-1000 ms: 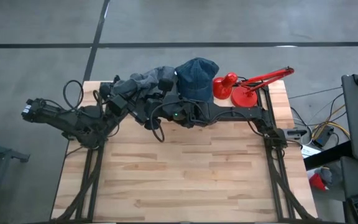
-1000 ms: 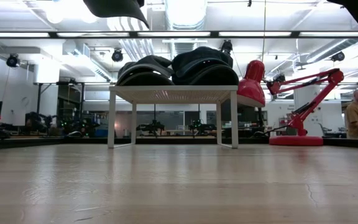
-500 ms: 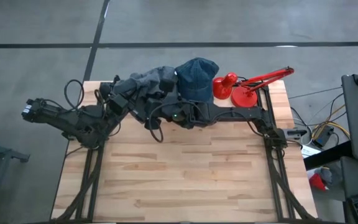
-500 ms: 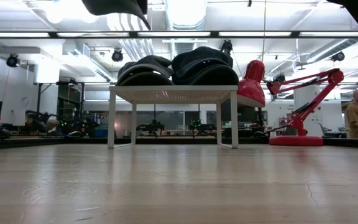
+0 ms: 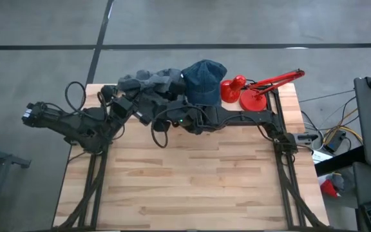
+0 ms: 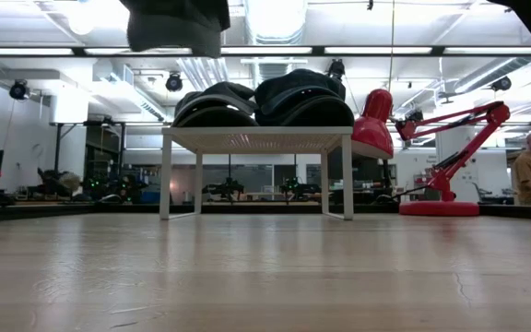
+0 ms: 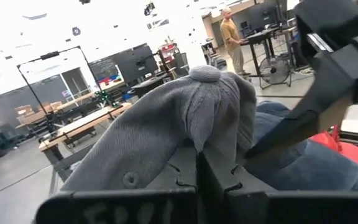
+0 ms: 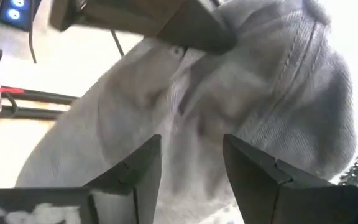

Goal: Pick & Place hat
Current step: Stack the gray cap on the gray cap on the shelf, then return to Home Position

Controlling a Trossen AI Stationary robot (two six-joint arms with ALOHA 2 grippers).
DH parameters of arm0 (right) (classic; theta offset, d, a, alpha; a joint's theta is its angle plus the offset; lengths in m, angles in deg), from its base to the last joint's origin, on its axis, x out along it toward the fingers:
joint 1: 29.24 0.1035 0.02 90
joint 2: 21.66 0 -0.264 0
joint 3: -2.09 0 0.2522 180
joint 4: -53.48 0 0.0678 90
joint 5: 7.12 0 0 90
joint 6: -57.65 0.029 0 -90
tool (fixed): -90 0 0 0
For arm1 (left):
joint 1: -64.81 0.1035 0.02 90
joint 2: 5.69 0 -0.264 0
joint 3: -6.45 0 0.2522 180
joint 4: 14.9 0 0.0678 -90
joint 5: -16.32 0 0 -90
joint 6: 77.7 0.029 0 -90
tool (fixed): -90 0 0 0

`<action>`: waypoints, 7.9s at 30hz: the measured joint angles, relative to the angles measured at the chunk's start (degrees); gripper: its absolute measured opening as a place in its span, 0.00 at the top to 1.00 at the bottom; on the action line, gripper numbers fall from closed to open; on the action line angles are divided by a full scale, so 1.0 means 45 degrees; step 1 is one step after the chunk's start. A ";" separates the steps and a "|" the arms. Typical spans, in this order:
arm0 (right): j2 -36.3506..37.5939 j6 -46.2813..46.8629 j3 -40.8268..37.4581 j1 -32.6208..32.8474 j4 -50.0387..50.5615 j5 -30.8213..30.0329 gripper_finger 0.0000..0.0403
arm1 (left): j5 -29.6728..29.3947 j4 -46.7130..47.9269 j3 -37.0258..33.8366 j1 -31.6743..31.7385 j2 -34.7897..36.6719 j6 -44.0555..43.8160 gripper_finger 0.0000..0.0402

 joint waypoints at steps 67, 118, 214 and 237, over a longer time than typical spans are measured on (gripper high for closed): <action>1.4333 0.7960 -1.6294 -0.0513 -0.0055 0.5448 0.87 | 0.8096 0.7342 0.4782 0.6660 -0.2889 -1.0868 1.00; 1.4779 0.7946 -1.6961 -0.0510 -0.0562 0.5438 0.87 | 0.9928 0.9260 0.4574 0.8219 -0.4452 -1.2454 0.97; 1.4851 0.8279 -1.6956 -0.0513 -0.0543 0.5433 0.87 | 1.0736 0.9036 -0.0118 0.8154 0.2896 -0.9516 0.62; 1.4931 0.9042 -1.6960 -0.0508 -0.0557 0.5443 0.87 | 1.4767 0.2601 -0.5790 0.6354 0.6544 -0.9607 0.62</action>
